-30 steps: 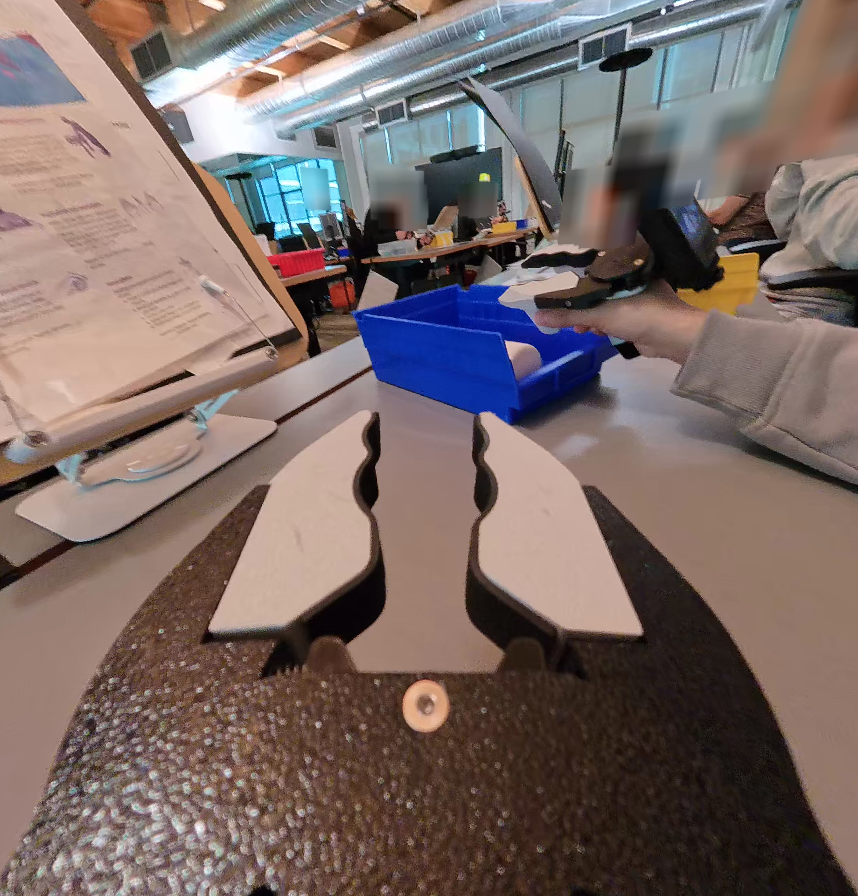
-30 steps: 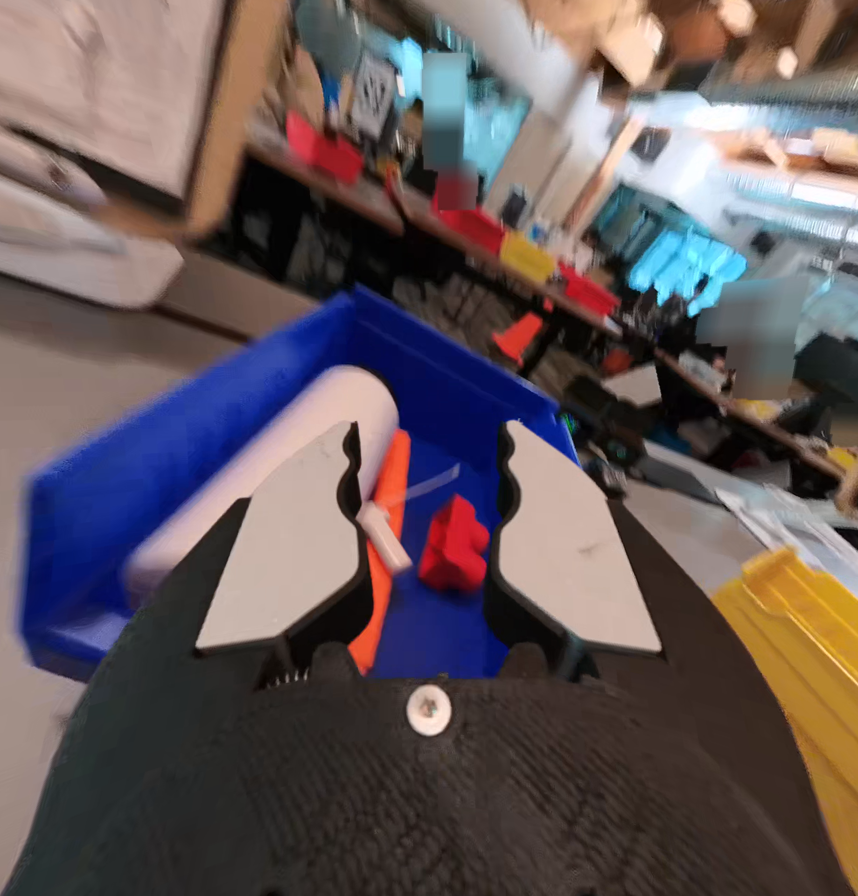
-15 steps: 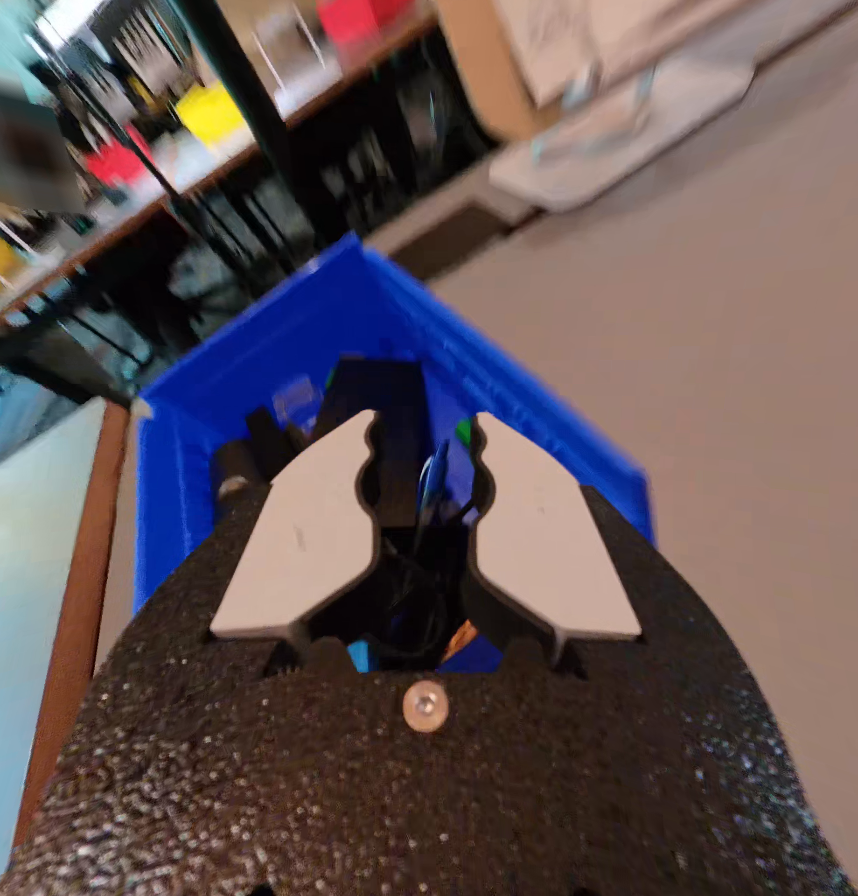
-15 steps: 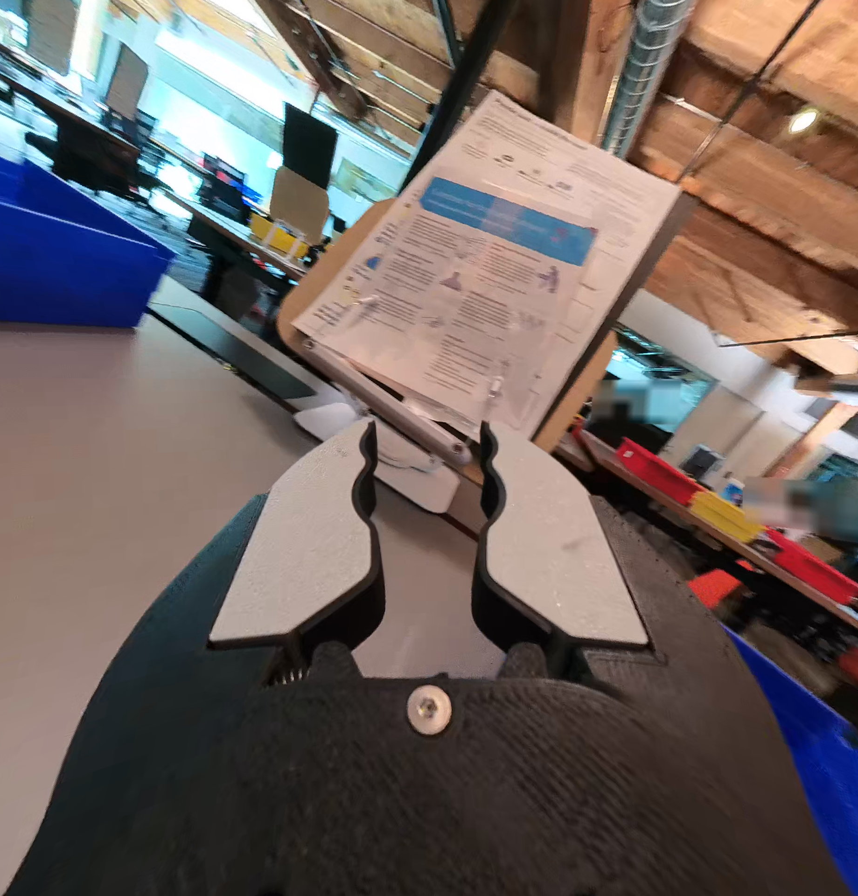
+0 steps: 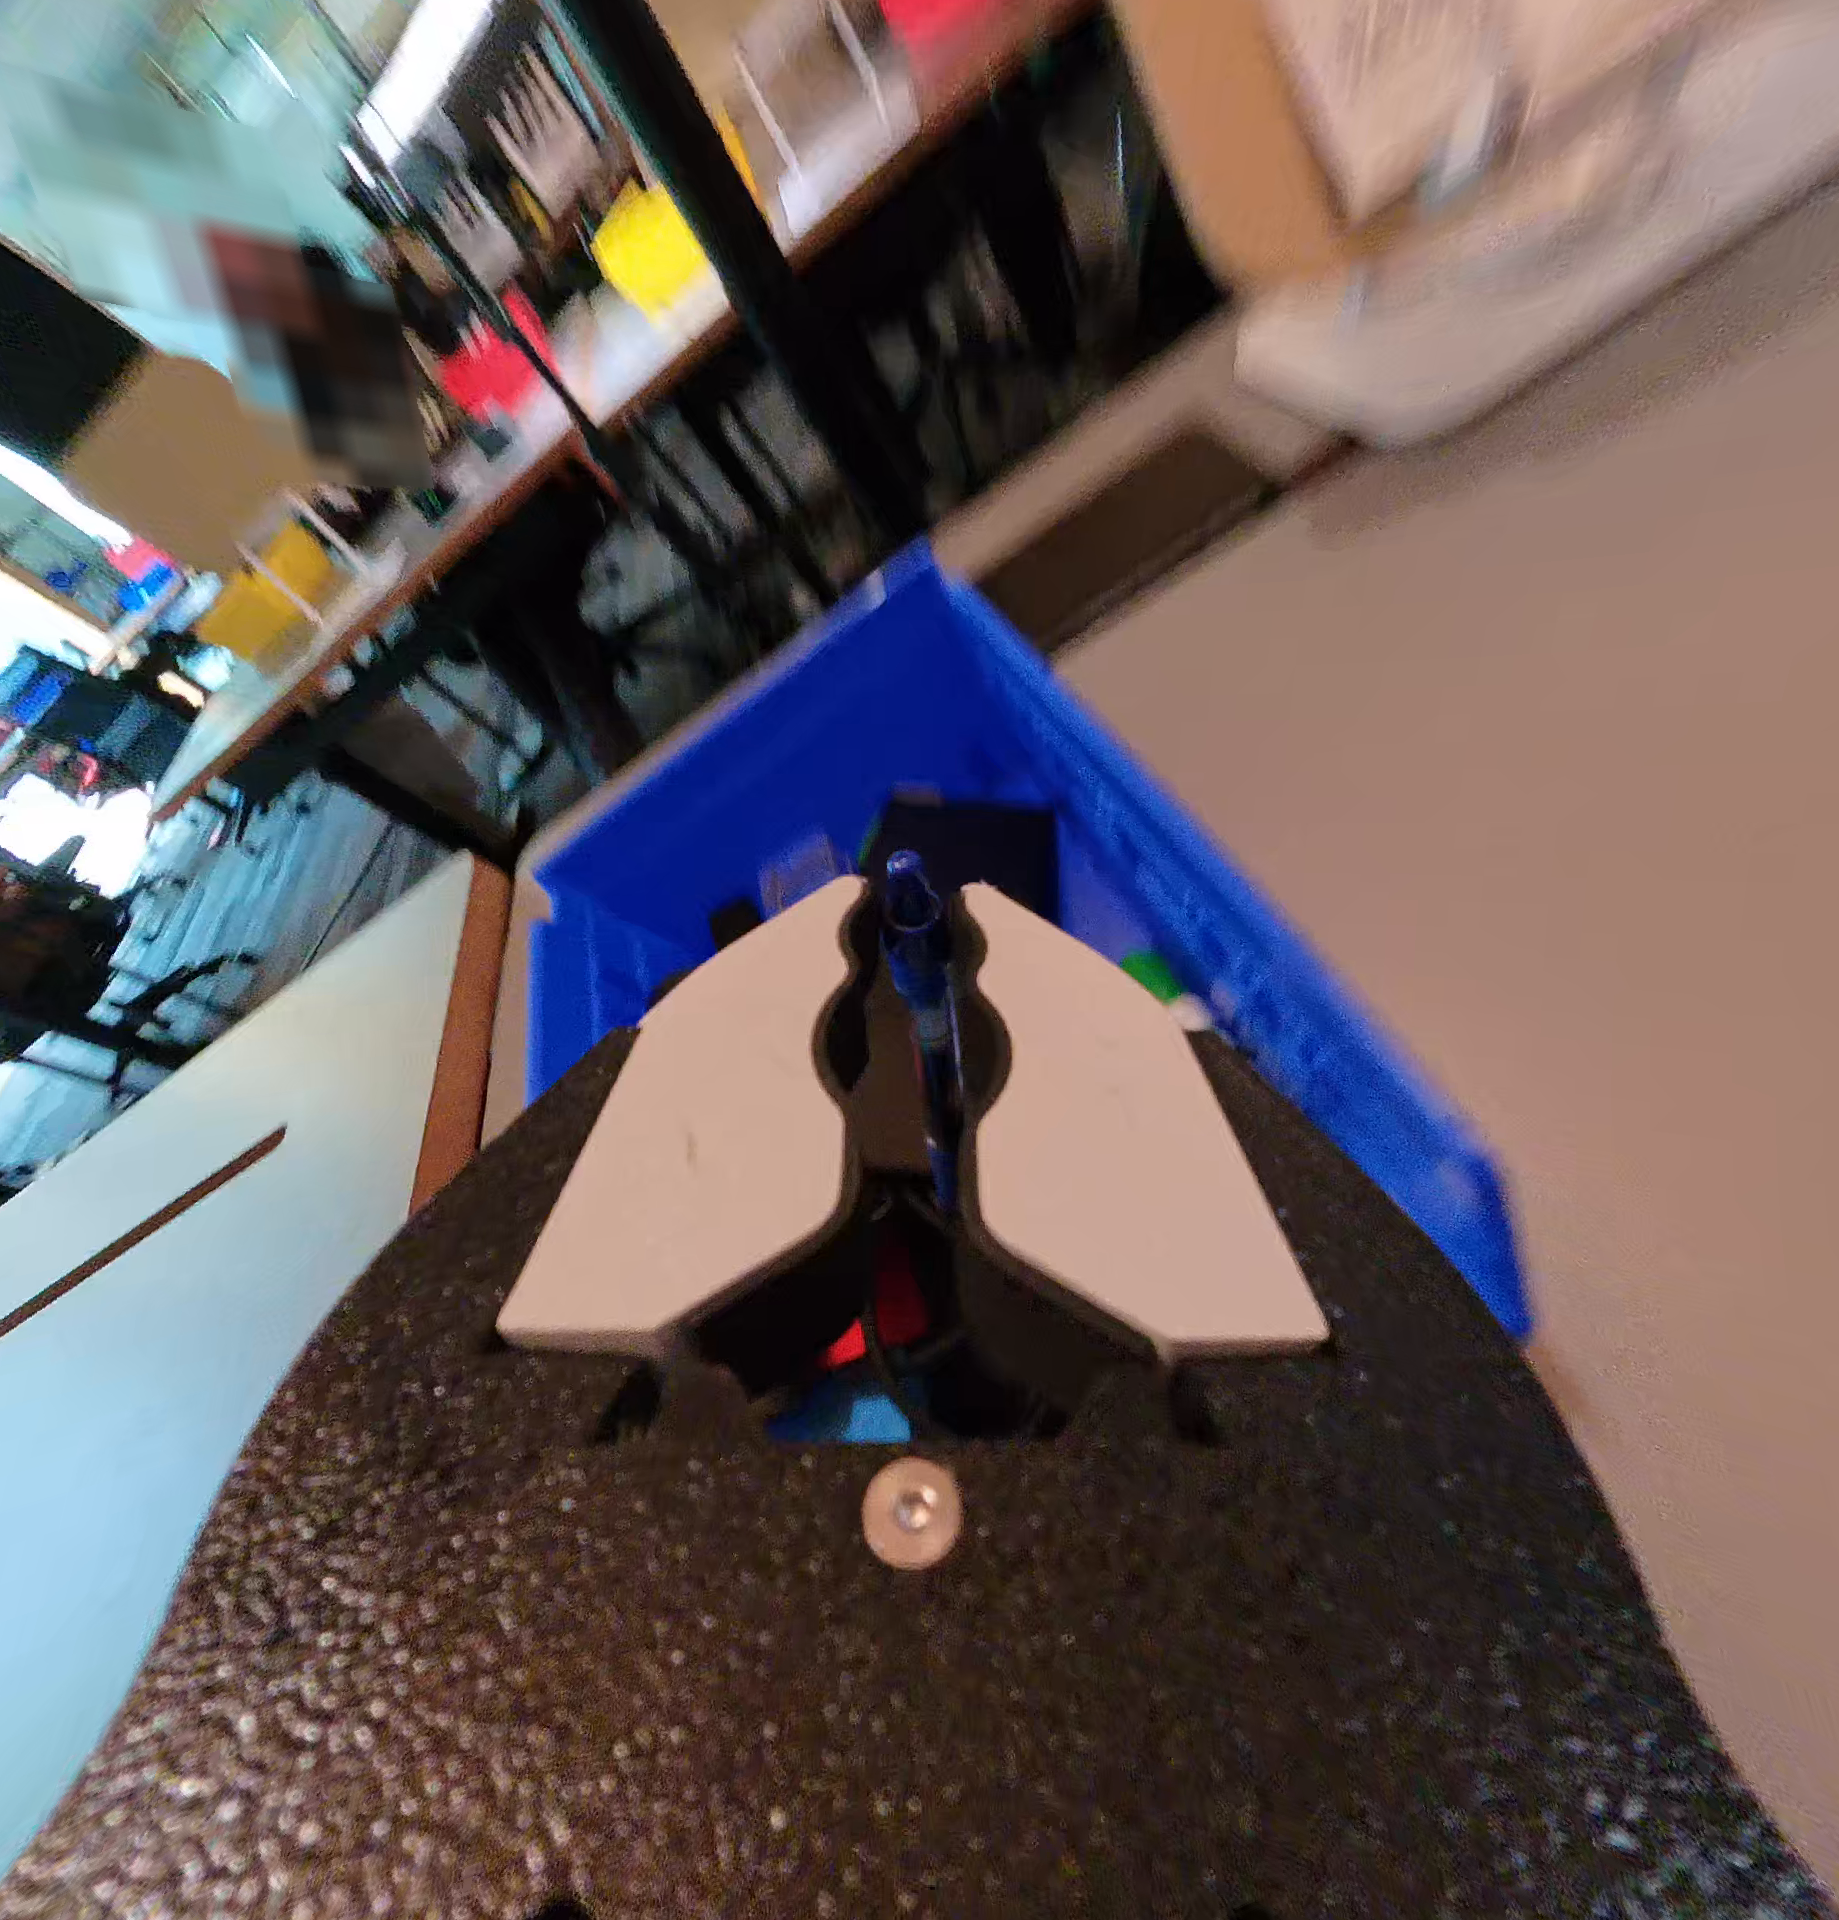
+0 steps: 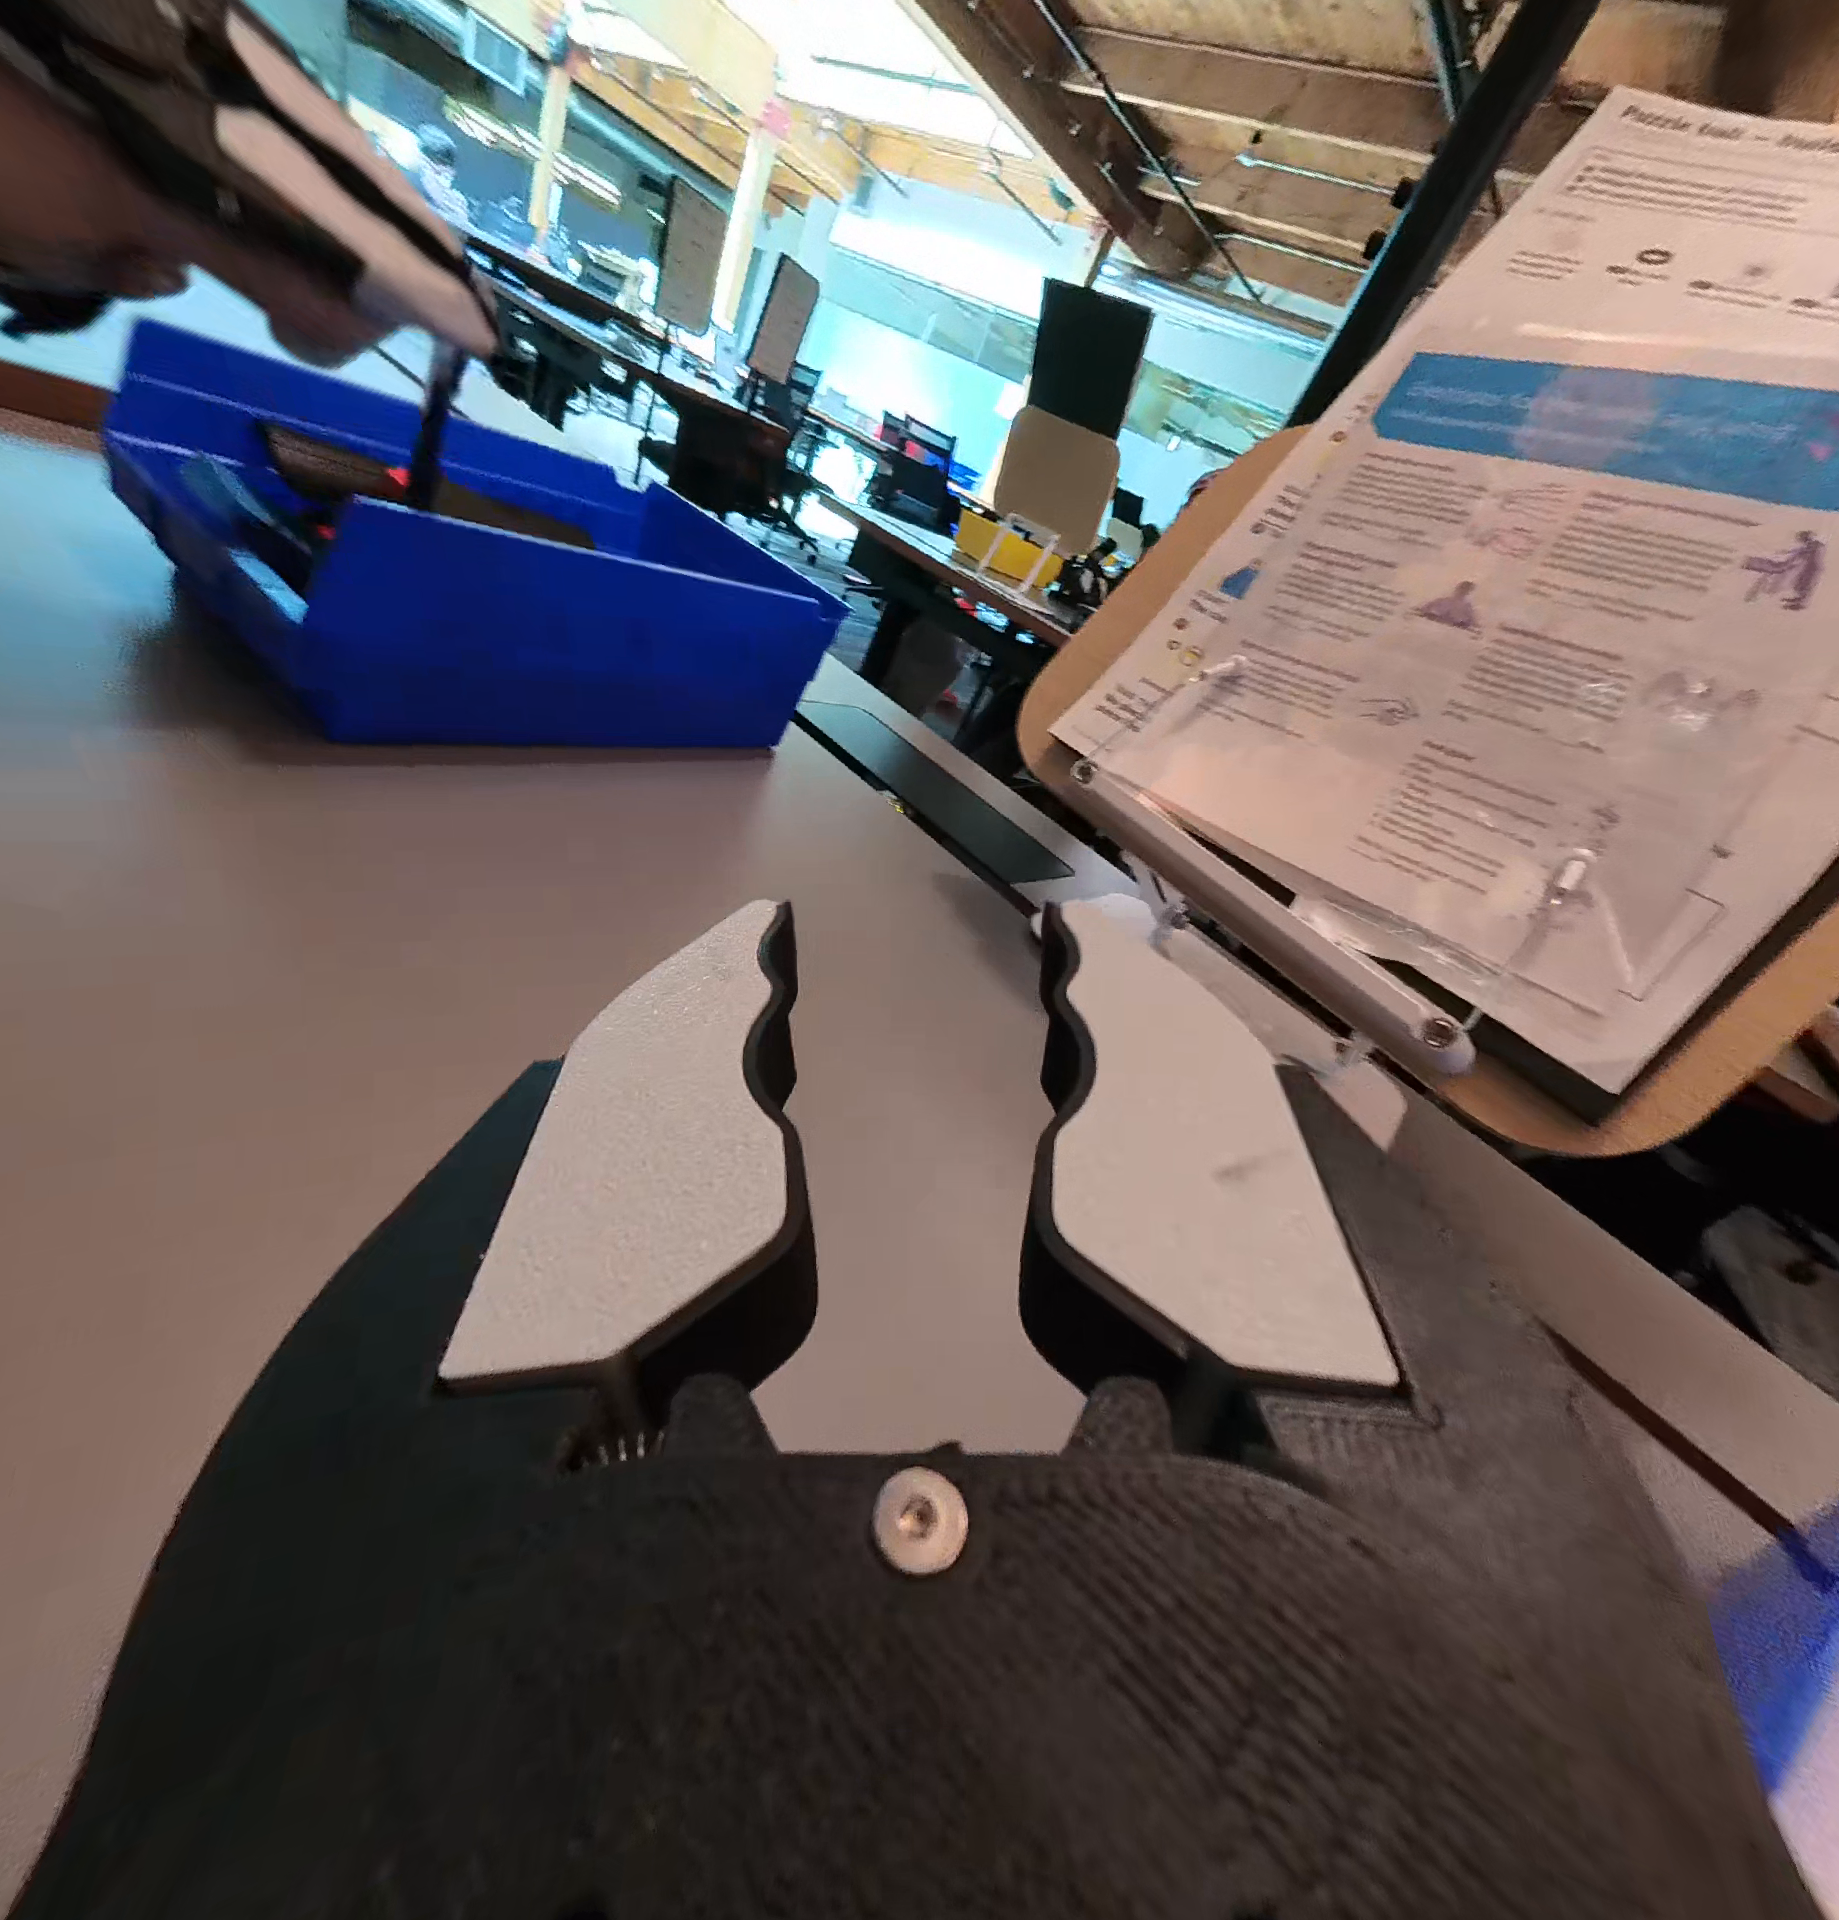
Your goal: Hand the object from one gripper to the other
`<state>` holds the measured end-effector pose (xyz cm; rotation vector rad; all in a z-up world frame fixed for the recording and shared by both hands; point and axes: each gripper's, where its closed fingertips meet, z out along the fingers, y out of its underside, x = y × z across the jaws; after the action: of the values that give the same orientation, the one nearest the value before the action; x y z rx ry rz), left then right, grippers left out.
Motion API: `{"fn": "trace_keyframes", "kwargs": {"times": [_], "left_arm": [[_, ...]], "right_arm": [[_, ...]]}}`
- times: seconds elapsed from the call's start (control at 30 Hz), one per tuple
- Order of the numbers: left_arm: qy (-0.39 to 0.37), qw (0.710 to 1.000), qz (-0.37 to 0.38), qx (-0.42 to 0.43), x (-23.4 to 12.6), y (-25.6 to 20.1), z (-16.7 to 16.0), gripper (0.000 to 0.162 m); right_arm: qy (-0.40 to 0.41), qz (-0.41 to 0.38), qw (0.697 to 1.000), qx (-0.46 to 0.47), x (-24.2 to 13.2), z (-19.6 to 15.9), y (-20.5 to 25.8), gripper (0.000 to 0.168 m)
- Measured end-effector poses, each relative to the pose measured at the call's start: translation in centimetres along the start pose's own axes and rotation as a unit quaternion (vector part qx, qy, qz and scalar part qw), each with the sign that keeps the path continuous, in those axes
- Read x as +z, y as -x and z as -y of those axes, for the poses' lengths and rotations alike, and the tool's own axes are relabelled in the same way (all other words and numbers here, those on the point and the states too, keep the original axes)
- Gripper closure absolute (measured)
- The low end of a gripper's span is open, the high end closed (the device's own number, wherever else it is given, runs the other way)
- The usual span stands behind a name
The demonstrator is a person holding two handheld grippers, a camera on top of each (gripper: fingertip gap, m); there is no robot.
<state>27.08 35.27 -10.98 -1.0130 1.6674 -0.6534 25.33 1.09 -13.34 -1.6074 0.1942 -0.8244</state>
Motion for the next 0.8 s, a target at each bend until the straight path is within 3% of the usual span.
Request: {"fn": "trace_keyframes", "kwargs": {"times": [0.03,0.13,0.27,0.37,0.5,0.57,0.67,0.8], "left_arm": [[-0.048,0.998,0.001,-0.028,-1.6,0.3,2.2,0.149],[-0.21,0.969,-0.032,-0.122,-6.9,-0.5,8.6,0.15],[-0.357,0.889,-0.177,-0.226,-10.8,-6.1,13.9,0.15],[-0.373,0.838,-0.302,-0.259,-9.9,-11.9,15.3,0.151],[-0.363,0.793,-0.398,-0.283,-8.4,-17.2,16.8,0.151],[-0.354,0.789,-0.422,-0.273,-7.9,-18.8,17.5,0.151],[-0.34,0.787,-0.441,-0.264,-7.4,-20.1,18.1,0.151],[-0.362,0.777,-0.451,-0.249,-7.5,-20.2,18.5,0.15]], "right_arm": [[-0.007,0.007,1.0,0.009,0.1,0.3,0.3,0.122],[-0.033,0.015,0.999,0.017,0.3,1.5,1.3,0.119],[-0.082,0.034,0.996,0.016,1.1,3.8,3.7,0.116],[-0.11,0.026,0.994,0.014,2.0,4.8,5.0,0.123],[-0.06,-0.013,0.998,-0.035,3.5,2.7,4.8,0.133],[-0.051,-0.028,0.998,-0.04,3.8,1.9,4.1,0.134],[-0.048,-0.043,0.997,-0.034,3.7,1.4,2.8,0.156],[-0.056,0.006,0.998,-0.033,3.6,1.7,3.6,0.157]]}}
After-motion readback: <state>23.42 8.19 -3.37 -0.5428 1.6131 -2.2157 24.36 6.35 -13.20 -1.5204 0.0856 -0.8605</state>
